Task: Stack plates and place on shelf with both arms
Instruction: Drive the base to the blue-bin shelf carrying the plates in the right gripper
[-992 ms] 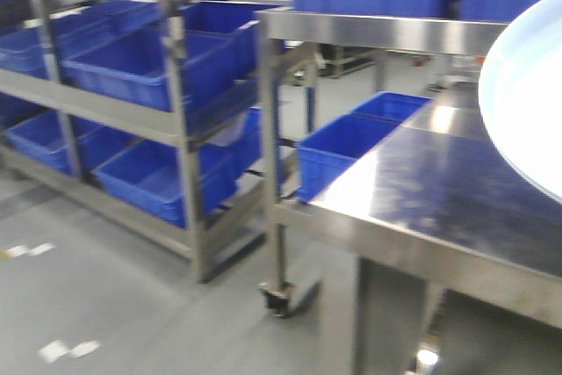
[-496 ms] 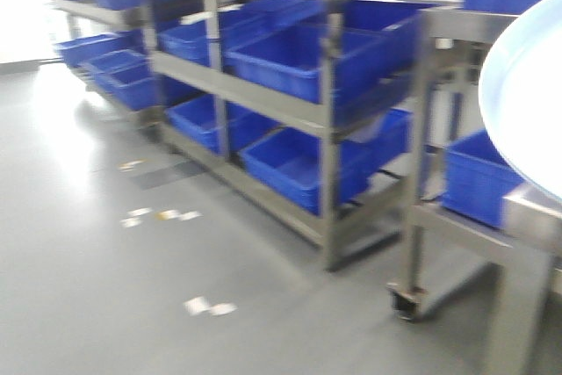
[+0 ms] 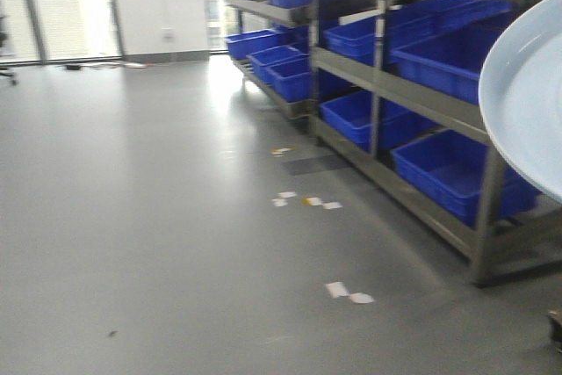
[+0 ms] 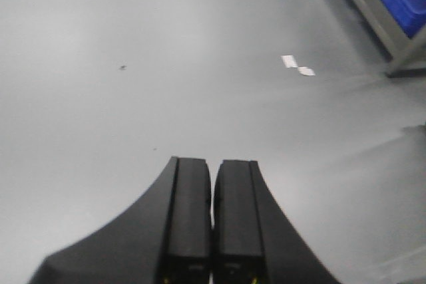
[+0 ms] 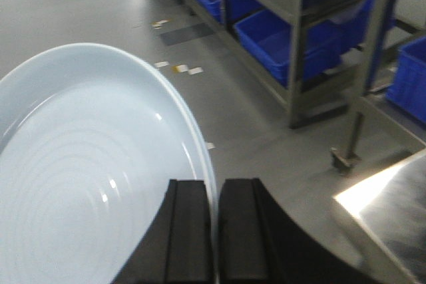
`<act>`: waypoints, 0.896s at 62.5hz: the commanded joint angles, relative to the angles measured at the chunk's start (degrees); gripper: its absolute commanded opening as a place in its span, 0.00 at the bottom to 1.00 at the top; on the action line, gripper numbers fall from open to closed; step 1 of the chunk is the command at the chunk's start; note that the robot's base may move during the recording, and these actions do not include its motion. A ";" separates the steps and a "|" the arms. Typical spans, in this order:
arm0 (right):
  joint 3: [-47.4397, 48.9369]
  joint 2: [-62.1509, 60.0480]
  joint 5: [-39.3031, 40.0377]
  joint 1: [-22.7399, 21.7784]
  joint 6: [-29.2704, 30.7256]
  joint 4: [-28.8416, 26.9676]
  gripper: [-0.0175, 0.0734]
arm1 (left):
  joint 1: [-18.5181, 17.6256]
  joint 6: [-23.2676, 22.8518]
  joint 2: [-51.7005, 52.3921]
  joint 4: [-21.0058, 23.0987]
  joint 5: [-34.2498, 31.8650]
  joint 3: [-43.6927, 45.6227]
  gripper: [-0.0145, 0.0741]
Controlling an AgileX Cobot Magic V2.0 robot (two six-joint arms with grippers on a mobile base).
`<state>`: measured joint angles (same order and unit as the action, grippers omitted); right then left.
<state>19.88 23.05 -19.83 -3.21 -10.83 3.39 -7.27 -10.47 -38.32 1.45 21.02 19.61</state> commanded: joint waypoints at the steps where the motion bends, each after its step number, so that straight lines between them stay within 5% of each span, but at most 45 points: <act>1: 1.77 0.25 6.28 -0.31 0.24 0.37 0.22 | 0.02 -0.26 0.25 0.32 -4.10 1.71 0.27; 56: 1.77 0.25 6.28 -0.31 0.24 0.37 0.22 | 0.02 -0.26 0.25 0.32 -4.10 1.71 0.27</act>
<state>19.88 23.05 -19.83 -3.21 -10.83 3.39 -7.27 -10.47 -38.32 1.45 21.02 19.61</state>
